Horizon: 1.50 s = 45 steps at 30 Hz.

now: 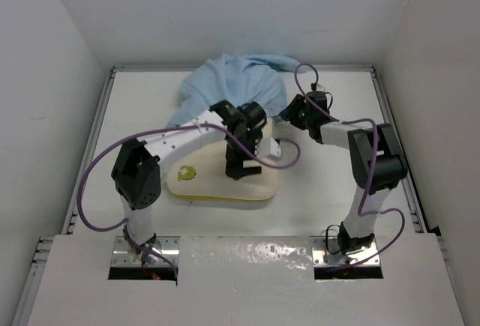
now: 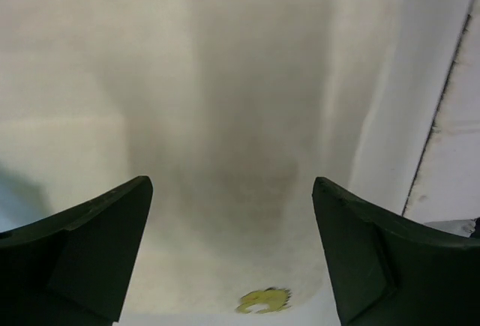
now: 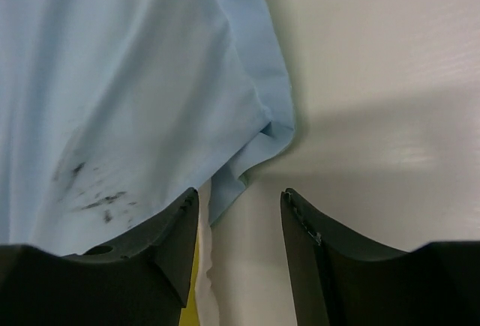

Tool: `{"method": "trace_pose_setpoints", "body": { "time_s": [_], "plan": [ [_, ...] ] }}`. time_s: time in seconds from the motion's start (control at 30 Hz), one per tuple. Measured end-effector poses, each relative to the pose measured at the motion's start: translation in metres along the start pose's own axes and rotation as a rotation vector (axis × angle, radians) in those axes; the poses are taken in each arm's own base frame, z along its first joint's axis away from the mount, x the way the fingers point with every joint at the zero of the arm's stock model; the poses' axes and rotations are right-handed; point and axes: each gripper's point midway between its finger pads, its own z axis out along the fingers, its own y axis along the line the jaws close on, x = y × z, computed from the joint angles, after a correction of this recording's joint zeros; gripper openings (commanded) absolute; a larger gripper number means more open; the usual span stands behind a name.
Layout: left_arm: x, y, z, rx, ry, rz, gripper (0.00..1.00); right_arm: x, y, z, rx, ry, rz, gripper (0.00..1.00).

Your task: Put the pillow into the pillowcase

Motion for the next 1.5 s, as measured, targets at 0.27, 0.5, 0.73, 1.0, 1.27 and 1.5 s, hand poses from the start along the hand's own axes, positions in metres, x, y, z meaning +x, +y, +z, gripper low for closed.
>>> {"method": "trace_pose_setpoints", "body": {
  "time_s": [0.27, 0.5, 0.73, 1.0, 1.27, 1.5],
  "plan": [
    [0.031, -0.04, 0.033, -0.063, 0.138, 0.06, 0.92, 0.034, -0.02, 0.029, 0.043, 0.057, 0.171, 0.45],
    [0.054, -0.041, 0.067, -0.119, 0.167, 0.058, 0.91, 0.029, -0.004, 0.054, -0.047, 0.014, 0.252, 0.45],
    [0.051, -0.026, 0.075, -0.218, 0.146, 0.028, 0.0, 0.033, 0.011, 0.075, -0.091, 0.016, 0.261, 0.01],
    [0.045, 0.007, 0.05, -0.269, 0.082, -0.2, 0.0, 0.046, 0.007, 0.066, -0.095, 0.02, 0.243, 0.0],
    [0.061, 0.141, -0.059, -0.594, -0.109, -0.575, 0.0, 0.075, 0.067, -0.048, -0.257, 0.057, -0.13, 0.0],
    [0.046, 0.144, -0.052, -0.589, -0.126, -0.567, 0.0, 0.114, 0.071, -0.118, -0.36, 0.121, -0.274, 0.0]
  ]
}}
